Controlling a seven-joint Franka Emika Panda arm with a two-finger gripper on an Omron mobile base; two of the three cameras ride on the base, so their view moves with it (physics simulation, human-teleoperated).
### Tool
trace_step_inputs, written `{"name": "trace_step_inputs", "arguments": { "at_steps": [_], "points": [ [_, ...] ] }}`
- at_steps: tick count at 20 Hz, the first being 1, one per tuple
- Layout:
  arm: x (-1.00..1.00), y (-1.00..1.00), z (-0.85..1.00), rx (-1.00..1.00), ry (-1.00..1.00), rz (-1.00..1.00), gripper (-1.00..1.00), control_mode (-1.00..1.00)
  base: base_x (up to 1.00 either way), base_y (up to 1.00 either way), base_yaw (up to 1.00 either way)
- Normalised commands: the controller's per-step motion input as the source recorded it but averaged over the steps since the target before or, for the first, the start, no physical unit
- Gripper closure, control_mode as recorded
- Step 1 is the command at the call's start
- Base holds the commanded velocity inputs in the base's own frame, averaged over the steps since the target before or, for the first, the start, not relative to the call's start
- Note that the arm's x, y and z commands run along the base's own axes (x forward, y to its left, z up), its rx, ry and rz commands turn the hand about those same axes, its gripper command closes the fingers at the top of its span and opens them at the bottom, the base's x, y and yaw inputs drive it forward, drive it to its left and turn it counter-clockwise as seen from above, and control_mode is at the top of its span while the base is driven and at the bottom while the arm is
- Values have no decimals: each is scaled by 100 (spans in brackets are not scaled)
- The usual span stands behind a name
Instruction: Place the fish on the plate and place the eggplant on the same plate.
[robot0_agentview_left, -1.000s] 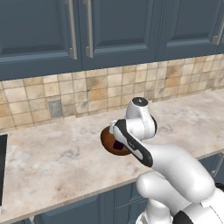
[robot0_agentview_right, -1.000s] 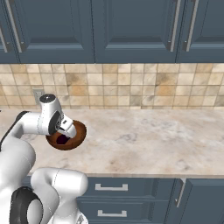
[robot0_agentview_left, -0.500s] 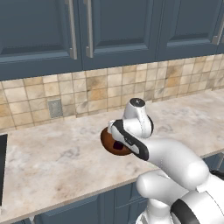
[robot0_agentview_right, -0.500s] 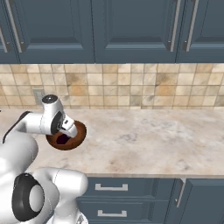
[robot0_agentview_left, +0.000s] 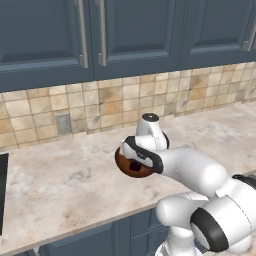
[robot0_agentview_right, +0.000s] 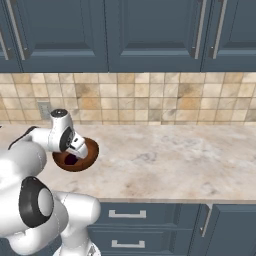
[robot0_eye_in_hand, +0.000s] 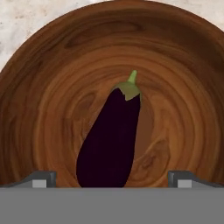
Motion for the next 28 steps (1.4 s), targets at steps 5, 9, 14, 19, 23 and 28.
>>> {"name": "trace_step_inputs", "arguments": {
  "at_steps": [5, 9, 14, 19, 23, 28],
  "points": [
    [11, 0, -26, 0, 3, 0, -100, -100, 0, 0, 0],
    [18, 0, -12, 0, 4, 0, -100, -100, 0, 0, 0],
    [10, 0, -14, 0, 3, 0, -100, -100, 0, 0, 0],
    [0, 0, -9, 0, 2, 0, -100, -100, 0, 0, 0],
    [0, 0, 0, 0, 0, 0, -100, -100, 0, 0, 0],
    [0, 0, 0, 0, 0, 0, -100, -100, 0, 0, 0]
  ]
}}
